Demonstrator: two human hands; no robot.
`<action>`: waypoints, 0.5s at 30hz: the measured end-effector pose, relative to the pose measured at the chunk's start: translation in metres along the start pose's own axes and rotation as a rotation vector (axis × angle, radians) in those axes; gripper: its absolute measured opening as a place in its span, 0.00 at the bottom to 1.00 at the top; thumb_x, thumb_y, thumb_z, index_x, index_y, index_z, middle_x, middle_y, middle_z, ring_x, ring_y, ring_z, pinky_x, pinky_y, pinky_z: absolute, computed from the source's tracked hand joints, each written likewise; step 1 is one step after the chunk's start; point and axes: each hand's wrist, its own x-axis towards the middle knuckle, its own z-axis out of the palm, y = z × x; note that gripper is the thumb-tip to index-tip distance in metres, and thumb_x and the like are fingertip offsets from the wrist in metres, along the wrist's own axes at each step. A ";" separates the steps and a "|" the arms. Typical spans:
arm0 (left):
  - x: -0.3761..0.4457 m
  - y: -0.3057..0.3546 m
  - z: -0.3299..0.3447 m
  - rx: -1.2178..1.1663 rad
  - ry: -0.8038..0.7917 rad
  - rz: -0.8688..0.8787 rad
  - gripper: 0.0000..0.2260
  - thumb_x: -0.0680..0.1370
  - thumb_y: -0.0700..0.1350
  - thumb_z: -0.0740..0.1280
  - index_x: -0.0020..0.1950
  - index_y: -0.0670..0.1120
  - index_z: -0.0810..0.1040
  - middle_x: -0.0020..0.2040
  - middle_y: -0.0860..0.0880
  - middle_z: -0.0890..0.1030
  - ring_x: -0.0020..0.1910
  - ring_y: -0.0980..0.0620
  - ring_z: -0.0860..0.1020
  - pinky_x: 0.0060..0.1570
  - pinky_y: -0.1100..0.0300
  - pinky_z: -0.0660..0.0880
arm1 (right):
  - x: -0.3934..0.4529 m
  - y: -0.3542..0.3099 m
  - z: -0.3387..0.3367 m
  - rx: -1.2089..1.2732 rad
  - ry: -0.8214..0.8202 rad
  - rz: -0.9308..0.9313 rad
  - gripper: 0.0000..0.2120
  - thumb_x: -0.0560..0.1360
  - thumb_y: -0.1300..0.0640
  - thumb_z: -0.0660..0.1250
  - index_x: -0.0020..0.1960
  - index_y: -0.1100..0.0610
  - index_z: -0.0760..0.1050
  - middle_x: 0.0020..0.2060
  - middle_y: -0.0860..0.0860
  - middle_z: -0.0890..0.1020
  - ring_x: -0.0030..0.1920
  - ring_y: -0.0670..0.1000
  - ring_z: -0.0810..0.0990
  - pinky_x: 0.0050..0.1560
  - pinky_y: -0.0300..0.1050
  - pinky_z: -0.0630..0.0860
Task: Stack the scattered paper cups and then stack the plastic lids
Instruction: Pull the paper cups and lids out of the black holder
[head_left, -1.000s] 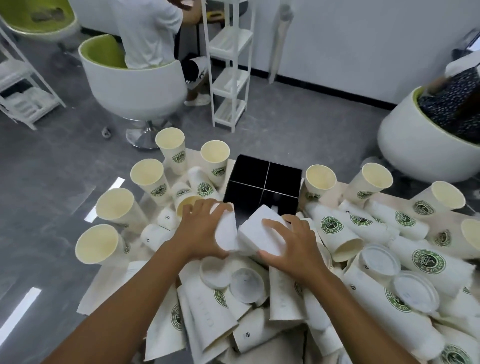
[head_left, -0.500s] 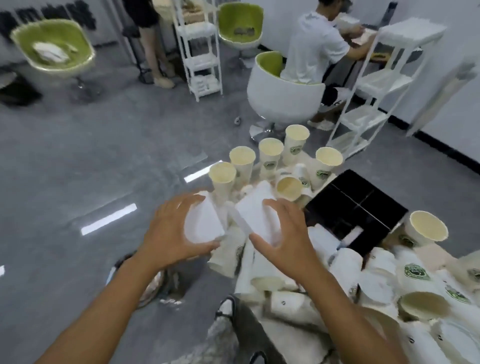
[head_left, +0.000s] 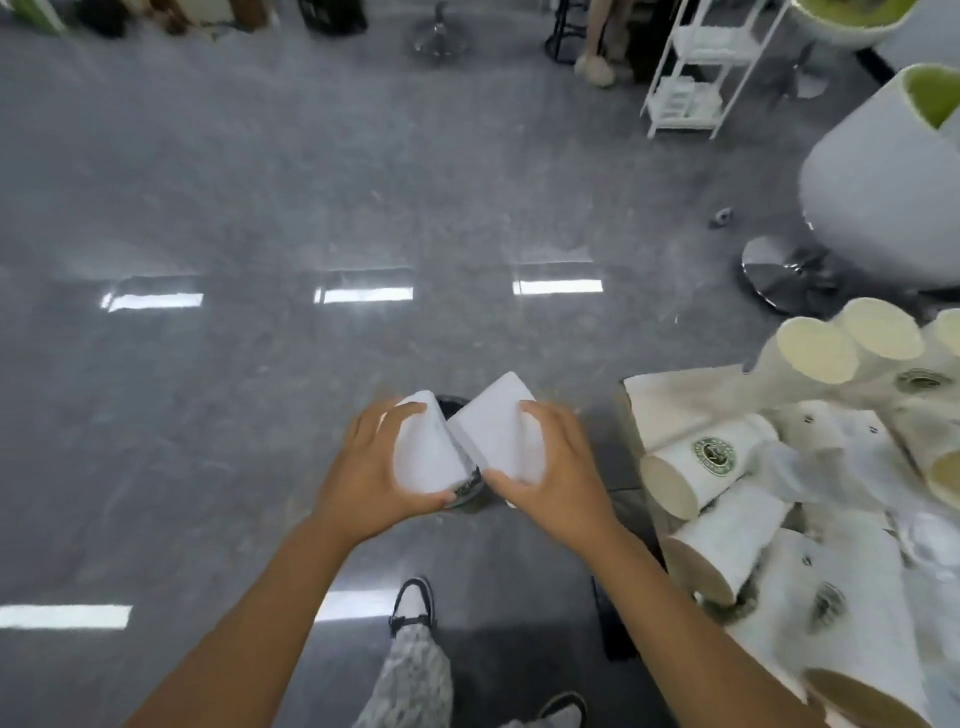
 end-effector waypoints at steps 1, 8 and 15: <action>0.009 -0.019 0.009 -0.005 0.006 0.005 0.50 0.59 0.66 0.83 0.77 0.58 0.65 0.75 0.55 0.64 0.75 0.51 0.61 0.72 0.52 0.66 | 0.013 0.009 0.020 -0.004 0.003 0.015 0.41 0.67 0.37 0.75 0.75 0.48 0.65 0.71 0.43 0.66 0.71 0.49 0.67 0.71 0.54 0.70; 0.053 -0.147 0.100 -0.067 -0.048 -0.116 0.53 0.57 0.63 0.84 0.78 0.57 0.64 0.75 0.58 0.63 0.75 0.53 0.62 0.70 0.50 0.69 | 0.078 0.091 0.155 -0.011 -0.001 0.139 0.43 0.66 0.38 0.78 0.76 0.49 0.66 0.73 0.46 0.67 0.73 0.51 0.66 0.73 0.51 0.68; 0.087 -0.220 0.181 -0.140 -0.116 -0.136 0.56 0.58 0.60 0.84 0.81 0.59 0.59 0.77 0.62 0.62 0.76 0.54 0.60 0.73 0.53 0.64 | 0.119 0.160 0.229 -0.033 -0.008 0.184 0.41 0.68 0.46 0.81 0.76 0.51 0.68 0.76 0.48 0.67 0.75 0.54 0.64 0.70 0.43 0.61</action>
